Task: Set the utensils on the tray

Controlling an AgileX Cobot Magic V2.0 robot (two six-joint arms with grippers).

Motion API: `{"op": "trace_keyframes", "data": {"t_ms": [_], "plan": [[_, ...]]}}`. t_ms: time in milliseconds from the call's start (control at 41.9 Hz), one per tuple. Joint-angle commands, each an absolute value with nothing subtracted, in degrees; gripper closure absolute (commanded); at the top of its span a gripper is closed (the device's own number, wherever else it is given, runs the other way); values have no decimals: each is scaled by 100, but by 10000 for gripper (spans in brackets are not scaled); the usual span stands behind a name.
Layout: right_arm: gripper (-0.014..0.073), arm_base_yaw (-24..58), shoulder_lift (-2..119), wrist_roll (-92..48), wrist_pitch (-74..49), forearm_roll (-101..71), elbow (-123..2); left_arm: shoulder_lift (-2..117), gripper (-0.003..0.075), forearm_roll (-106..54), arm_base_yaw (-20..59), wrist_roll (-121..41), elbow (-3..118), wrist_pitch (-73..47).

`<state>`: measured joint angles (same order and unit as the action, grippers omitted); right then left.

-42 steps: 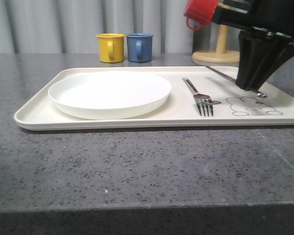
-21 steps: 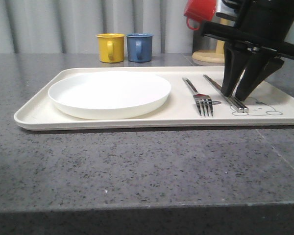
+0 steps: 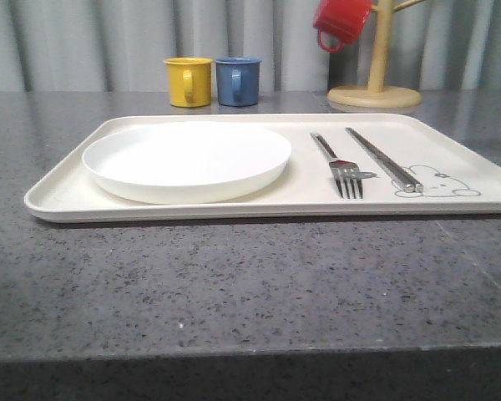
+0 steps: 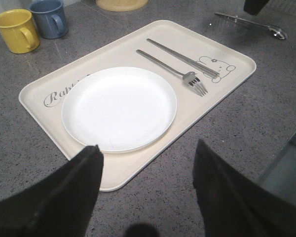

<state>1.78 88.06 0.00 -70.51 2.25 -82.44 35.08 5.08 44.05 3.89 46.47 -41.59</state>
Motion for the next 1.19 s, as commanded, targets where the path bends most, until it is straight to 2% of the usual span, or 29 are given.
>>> {"op": "trace_keyframes", "data": {"t_ms": [0,286,739,1026,1169], "plan": [[346,-282,8636,-211,-7256,502,-8397,3527,312,491,4448,451,4795,-3719],[346,-1046,9196,-522,-7230,507,-8397,3527,312,491,4448,451,4795,-3719],[353,-1084,9912,-619,-6428,484,-8403,3527,312,491,4448,451,4795,-3719],[540,-1084,9948,-619,-6378,458,-8403,3527,312,491,4448,451,4795,-3719],[587,-1084,9948,-619,-6383,458,-8403,3527,312,491,4448,451,4795,-3719]]}}
